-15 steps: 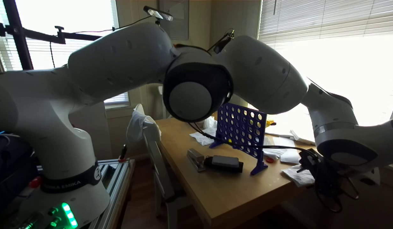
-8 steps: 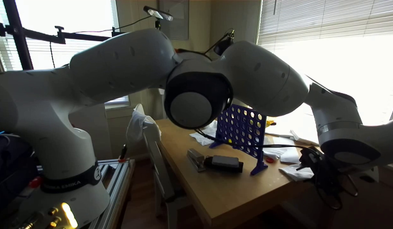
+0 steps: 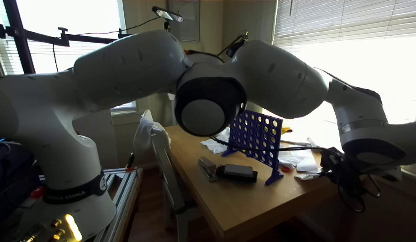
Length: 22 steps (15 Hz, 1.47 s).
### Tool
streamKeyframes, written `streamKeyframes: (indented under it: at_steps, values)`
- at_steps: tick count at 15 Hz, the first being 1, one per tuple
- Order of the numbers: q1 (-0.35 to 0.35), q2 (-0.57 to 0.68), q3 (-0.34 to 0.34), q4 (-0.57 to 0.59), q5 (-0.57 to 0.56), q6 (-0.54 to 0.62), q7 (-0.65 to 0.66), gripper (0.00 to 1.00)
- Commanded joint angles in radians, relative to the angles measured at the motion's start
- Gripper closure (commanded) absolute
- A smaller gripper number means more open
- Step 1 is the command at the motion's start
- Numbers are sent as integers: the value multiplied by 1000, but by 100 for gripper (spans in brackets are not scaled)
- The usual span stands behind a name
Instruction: Move the paper towel at the right to the left
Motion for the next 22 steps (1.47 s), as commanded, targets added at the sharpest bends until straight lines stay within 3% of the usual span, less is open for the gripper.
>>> streamKeyframes:
  at_steps: [1, 4, 10, 17, 22]
  values:
    - [27, 3, -18, 18, -37, -12, -14, 100]
    - [70, -82, -83, -50, -92, 71, 71, 100]
    - [148, -308, -157, -248, -177, 336, 57, 100]
    - [254, -550, -188, -505, -316, 591, 39, 100]
    - [328, -680, -170, -710, -447, 754, 7, 100]
